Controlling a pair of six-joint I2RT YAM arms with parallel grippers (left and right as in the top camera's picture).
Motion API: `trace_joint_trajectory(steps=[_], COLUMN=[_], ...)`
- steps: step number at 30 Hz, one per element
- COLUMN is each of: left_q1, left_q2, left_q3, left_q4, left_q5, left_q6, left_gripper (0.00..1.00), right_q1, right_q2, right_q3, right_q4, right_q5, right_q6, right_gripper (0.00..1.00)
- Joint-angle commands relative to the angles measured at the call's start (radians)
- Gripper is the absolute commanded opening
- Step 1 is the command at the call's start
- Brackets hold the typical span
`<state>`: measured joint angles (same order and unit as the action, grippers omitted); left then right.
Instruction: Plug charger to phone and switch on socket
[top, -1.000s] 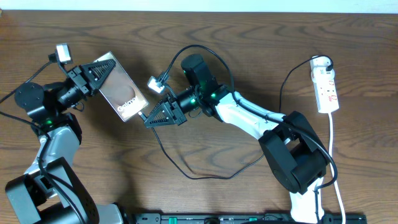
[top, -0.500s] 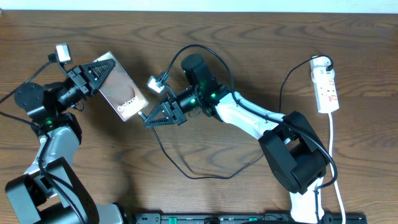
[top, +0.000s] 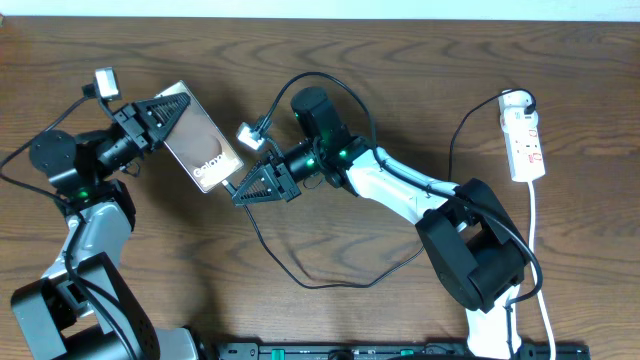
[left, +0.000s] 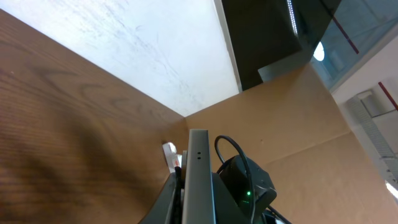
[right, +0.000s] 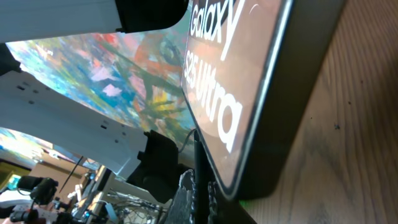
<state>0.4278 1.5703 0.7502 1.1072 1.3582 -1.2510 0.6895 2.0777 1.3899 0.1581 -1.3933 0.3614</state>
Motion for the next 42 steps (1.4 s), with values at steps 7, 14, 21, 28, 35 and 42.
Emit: trace_joint_trajectory(steps=[7, 14, 21, 28, 35, 42], left_q1=[-0.010, -0.010, -0.010, -0.010, -0.010, -0.010], left_q2=[-0.015, -0.015, -0.015, -0.015, -0.015, -0.015], left_q3=[0.013, 0.013, 0.013, 0.013, 0.013, 0.013], left_q4=[0.008, 0.008, 0.009, 0.008, 0.008, 0.008], left_q5=[0.022, 0.026, 0.026, 0.033, 0.040, 0.039], left_q6=[0.013, 0.025, 0.028, 0.035, 0.039, 0.043], left_gripper=[0.07, 0.07, 0.08, 0.07, 0.07, 0.08], right_q1=[0.006, 0.002, -0.003, -0.013, -0.025, -0.026], right_q2=[-0.001, -0.001, -0.001, -0.001, -0.001, -0.001], right_q3=[0.012, 0.012, 0.012, 0.012, 0.012, 0.012], right_q4=[0.009, 0.011, 0.014, 0.018, 0.018, 0.018], right_q5=[0.003, 0.004, 0.003, 0.003, 0.003, 0.003], right_q6=[0.013, 0.035, 0.047, 0.053, 0.053, 0.053], right_gripper=[0.01, 0.01, 0.01, 0.01, 0.01, 0.01])
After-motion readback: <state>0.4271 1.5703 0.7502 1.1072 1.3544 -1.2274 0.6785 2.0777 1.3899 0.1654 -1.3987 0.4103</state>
